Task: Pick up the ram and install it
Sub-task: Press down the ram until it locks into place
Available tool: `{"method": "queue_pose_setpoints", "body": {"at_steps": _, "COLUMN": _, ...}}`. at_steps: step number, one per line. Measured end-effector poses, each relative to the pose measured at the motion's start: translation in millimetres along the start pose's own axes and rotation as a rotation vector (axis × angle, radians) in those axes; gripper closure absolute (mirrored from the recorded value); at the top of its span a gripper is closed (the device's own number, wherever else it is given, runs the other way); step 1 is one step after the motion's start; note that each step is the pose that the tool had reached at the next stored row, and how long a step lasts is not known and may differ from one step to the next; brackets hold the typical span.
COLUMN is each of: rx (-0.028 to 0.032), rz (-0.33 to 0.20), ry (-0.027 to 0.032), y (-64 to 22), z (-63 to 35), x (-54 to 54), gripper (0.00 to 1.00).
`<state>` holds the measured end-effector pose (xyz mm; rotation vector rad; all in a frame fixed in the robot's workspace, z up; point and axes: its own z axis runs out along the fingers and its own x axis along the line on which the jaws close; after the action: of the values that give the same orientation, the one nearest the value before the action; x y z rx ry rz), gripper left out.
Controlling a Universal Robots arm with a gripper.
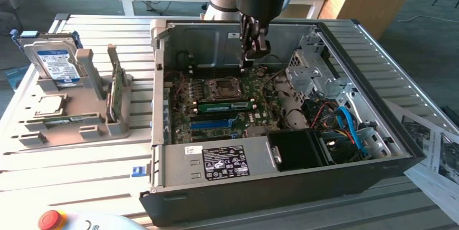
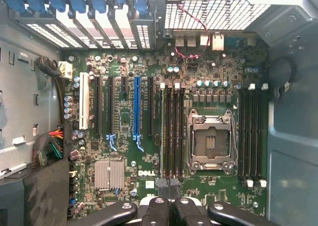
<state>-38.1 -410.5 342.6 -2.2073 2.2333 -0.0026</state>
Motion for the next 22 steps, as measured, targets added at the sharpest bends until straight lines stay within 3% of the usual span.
{"method": "queue_pose_setpoints", "body": {"at_steps": 22, "rx": -0.0083, "rz": 0.000, "ry": 0.0000, "y": -37.3, "z": 0.1, "x": 3.7, "gripper": 0.90}}
